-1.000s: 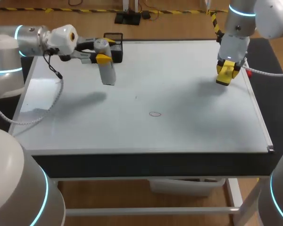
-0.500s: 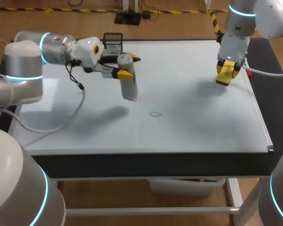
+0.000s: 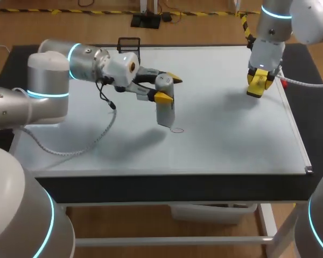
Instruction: Pick up the inspection probe, press it on each red-marked spot on the whiteboard one by one, put down the probe, pick up the eraser, and wipe off all the red marks.
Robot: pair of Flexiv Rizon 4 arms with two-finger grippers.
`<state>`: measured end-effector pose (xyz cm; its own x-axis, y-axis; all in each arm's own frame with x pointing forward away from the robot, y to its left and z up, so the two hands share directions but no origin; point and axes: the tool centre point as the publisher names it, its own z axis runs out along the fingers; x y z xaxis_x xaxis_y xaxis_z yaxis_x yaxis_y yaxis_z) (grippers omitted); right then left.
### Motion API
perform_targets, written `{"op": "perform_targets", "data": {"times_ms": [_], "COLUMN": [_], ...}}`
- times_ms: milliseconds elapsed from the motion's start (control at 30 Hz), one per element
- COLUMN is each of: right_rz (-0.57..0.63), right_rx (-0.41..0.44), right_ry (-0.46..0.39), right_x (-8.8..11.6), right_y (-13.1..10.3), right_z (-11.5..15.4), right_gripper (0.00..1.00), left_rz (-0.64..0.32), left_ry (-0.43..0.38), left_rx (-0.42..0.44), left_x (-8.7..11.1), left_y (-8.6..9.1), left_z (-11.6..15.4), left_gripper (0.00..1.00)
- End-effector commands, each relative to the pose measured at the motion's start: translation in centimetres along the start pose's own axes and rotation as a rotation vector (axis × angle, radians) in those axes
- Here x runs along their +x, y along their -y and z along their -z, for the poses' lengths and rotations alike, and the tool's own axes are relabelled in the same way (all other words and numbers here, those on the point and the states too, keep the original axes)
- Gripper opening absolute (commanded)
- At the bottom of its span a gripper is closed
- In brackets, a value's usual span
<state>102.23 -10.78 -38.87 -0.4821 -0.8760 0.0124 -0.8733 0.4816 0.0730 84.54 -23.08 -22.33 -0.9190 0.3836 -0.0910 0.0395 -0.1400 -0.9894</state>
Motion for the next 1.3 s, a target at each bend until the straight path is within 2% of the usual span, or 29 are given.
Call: {"op": "perform_targets", "data": {"times_ms": [33,633,1300], "right_rz": [0.002,0.002,0.002], "right_rx": [0.001,0.001,0.001], "right_ry": [-0.003,-0.003,-0.003], "right_x": [0.0,0.0,0.0], "right_y": [0.1,0.1,0.1], "right_z": [0.1,0.1,0.1], "right_gripper": [0.00,0.00,0.00], "left_rz": [0.003,0.035,0.065], "left_ry": [-0.004,-0.034,-0.027], "left_rx": [0.013,0.021,0.013], "left_x": [-0.3,-1.0,-1.8], "left_y": [-1.0,-2.7,-3.7], "left_z": [-0.9,-2.6,-2.5], "left_gripper": [0.00,0.00,0.00]}}
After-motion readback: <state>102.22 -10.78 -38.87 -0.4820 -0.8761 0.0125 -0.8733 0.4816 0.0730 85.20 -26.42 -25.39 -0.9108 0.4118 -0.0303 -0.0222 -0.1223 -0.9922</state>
